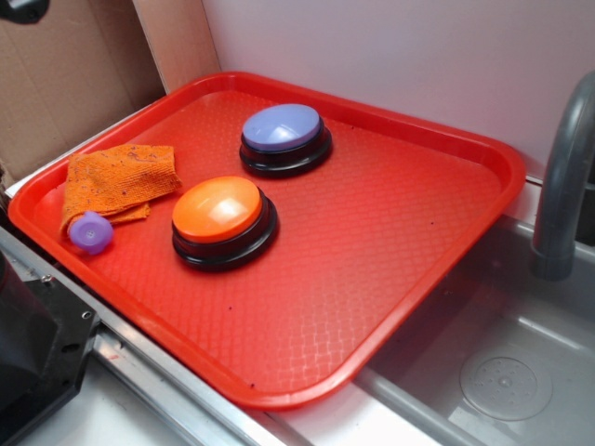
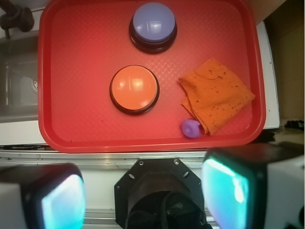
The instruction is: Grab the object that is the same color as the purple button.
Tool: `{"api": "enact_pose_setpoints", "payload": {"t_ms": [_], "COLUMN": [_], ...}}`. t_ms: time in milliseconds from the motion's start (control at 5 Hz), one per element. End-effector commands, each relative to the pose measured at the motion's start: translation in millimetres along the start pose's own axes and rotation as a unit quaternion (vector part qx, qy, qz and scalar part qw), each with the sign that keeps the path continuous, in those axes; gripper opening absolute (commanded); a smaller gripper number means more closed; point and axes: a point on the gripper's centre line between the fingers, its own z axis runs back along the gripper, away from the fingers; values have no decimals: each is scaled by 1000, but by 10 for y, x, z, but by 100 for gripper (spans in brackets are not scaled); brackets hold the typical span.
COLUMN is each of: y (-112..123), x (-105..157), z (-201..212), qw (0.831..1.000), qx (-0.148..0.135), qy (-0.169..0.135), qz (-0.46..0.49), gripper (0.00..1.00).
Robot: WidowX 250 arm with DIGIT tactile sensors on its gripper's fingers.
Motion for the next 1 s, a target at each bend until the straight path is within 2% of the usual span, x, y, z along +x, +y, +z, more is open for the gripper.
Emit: {"api": "enact_pose_setpoints", "payload": {"t_ms": [0,200,400,600,800], "y": [0,138,262,402,531], "x": [0,66,122,225,283], "z": [0,-221,-445,-774,-1086], "qw": [1000,999,996,995,996], "qx": [0,33,83,93,87], "qy": [0,-14,-43,-30,-16], "qz": [0,-36,-11,-12,-7], "gripper": [100,100,100,100,100]}}
